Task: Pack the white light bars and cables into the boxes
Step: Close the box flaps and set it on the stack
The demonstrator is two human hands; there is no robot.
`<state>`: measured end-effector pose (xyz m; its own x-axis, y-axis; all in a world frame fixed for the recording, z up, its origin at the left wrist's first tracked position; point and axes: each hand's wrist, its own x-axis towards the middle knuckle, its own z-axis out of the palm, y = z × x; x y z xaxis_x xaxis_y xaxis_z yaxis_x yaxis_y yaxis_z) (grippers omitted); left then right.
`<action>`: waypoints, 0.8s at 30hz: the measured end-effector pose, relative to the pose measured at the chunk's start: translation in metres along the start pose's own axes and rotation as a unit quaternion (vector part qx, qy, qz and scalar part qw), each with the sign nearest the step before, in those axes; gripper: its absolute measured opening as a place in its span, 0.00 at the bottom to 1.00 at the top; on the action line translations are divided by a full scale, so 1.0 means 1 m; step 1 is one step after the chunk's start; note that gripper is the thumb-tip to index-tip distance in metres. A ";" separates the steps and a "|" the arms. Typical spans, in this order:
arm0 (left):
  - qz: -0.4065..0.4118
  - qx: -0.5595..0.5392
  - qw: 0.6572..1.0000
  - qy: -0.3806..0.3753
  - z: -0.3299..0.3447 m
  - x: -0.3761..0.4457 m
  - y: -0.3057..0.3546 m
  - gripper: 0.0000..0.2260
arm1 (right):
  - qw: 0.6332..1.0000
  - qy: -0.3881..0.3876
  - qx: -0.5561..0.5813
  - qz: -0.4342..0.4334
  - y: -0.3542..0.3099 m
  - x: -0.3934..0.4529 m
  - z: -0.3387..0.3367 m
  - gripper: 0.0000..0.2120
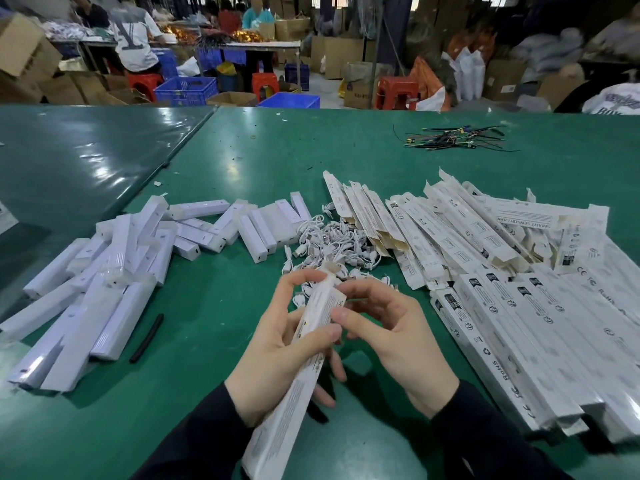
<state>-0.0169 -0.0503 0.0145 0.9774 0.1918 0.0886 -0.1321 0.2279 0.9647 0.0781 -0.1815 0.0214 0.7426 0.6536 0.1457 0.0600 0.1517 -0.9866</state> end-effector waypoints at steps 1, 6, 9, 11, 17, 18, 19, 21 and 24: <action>-0.006 -0.003 1.000 0.002 0.000 0.001 0.000 0.19 | 1.000 0.001 0.002 -0.005 -0.001 0.000 0.000 0.07; -0.038 -0.018 0.999 -0.019 -0.002 0.003 -0.002 0.08 | 0.994 0.074 0.083 0.024 -0.007 0.001 -0.002 0.15; -0.052 -0.026 0.997 -0.044 -0.002 0.002 -0.004 0.05 | 0.992 0.069 0.089 0.064 -0.009 0.003 -0.002 0.16; -0.059 -0.026 0.996 -0.056 -0.001 0.001 -0.005 0.05 | 0.992 0.051 0.087 0.079 -0.008 0.003 -0.001 0.11; -0.053 -0.018 0.996 -0.070 0.000 -0.001 -0.006 0.08 | 0.991 0.030 0.106 0.082 -0.009 0.002 0.000 0.12; -0.050 -0.016 0.996 -0.072 0.001 -0.002 -0.006 0.09 | 0.990 0.029 0.110 0.083 -0.009 0.002 0.000 0.12; -0.049 -0.013 0.996 -0.074 0.002 -0.002 -0.007 0.10 | 0.990 0.030 0.111 0.085 -0.009 0.002 0.000 0.12; -0.048 -0.006 0.996 -0.078 0.002 -0.004 -0.009 0.11 | 0.990 0.032 0.103 0.088 -0.010 0.003 0.000 0.12; -0.049 -0.007 0.995 -0.084 0.002 -0.006 -0.010 0.11 | 0.990 0.032 0.097 0.098 -0.010 0.002 -0.001 0.09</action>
<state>-0.0207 -0.0558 0.0050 0.9993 0.0063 0.0361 -0.0366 0.2511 0.9673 0.0801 -0.1823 0.0311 0.7691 0.6366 -0.0579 -0.2141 0.1711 -0.9617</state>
